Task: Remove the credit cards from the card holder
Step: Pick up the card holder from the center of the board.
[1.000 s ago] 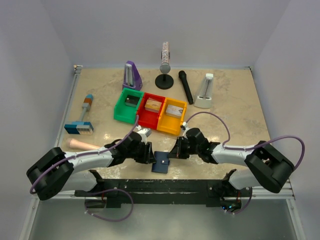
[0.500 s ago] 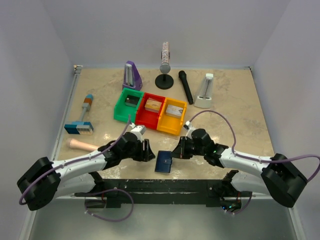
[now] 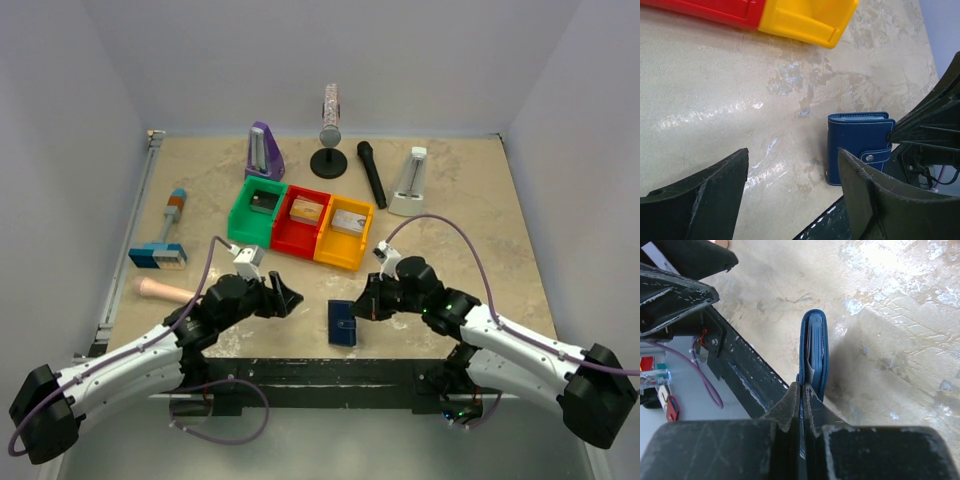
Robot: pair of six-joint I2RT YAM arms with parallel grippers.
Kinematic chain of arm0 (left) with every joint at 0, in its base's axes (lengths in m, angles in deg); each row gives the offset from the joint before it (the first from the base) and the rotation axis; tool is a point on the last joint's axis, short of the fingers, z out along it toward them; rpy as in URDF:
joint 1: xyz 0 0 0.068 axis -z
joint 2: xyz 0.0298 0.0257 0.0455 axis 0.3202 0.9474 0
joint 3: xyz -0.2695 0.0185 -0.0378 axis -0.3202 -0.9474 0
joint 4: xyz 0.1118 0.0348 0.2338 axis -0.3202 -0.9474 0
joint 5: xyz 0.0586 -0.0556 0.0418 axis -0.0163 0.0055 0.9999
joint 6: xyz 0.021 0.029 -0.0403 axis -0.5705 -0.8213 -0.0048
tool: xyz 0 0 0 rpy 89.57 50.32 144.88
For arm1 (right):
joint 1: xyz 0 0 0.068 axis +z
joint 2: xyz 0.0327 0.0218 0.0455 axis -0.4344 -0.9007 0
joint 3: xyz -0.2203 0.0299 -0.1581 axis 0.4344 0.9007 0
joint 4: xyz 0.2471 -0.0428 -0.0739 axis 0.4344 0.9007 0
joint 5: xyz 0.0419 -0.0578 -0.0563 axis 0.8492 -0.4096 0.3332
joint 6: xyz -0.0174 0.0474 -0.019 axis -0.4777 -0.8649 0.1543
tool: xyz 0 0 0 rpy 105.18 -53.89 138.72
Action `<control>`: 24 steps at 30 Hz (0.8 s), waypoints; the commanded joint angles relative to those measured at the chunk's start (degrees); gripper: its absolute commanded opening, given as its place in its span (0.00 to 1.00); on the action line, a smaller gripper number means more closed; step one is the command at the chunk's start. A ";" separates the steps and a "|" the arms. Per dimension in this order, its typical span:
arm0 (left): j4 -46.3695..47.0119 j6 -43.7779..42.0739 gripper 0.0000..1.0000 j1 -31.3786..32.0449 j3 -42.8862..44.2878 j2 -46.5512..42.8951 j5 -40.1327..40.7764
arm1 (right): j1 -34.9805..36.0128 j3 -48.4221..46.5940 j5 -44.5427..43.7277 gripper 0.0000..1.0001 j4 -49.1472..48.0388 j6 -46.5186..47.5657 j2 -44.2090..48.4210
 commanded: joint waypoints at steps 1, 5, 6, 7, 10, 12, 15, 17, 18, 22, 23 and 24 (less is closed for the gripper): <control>7.61 0.23 0.79 -0.35 -2.47 -1.53 -0.82 | -0.43 -4.31 3.33 0.00 2.35 2.56 2.72; 13.67 0.93 0.83 -0.35 -4.40 -1.97 -5.73 | -0.44 -5.27 6.40 0.00 0.94 1.51 4.30; 15.08 1.20 0.83 -0.35 -4.93 -1.97 -6.70 | -0.52 -5.62 7.19 0.00 0.94 1.24 4.65; 16.31 1.37 0.84 -0.35 -5.11 -1.97 -7.67 | -0.52 -6.15 7.72 0.00 0.77 0.98 4.92; 19.13 1.64 0.86 -0.35 -5.37 -2.15 -9.96 | -0.52 -7.38 9.66 0.00 0.76 0.63 5.80; 20.71 2.25 0.89 -0.35 -5.64 -2.93 -10.58 | -0.70 -8.35 11.50 0.00 0.33 0.19 6.24; 23.26 3.04 0.95 -0.44 -5.99 -6.18 -11.46 | -0.70 -9.58 14.84 0.00 -0.81 -0.43 6.76; 23.88 2.87 1.00 -0.52 -6.43 -8.99 -11.90 | -0.78 -10.46 16.68 0.00 -1.61 -0.95 6.94; 24.49 2.43 1.00 -0.52 -6.69 -10.57 -12.25 | -0.87 -10.72 17.39 0.00 -2.22 -1.13 7.12; 26.16 0.94 1.00 -0.70 -8.18 -15.59 -14.09 | -0.96 -11.78 20.29 0.00 -4.85 -2.45 6.86; 26.78 0.85 1.00 -0.79 -8.45 -16.38 -14.79 | -1.05 -11.95 20.91 0.00 -4.95 -3.06 6.59; 27.22 0.85 1.00 -0.87 -8.71 -16.82 -15.32 | -1.22 -11.96 21.61 0.00 -6.86 -3.41 6.33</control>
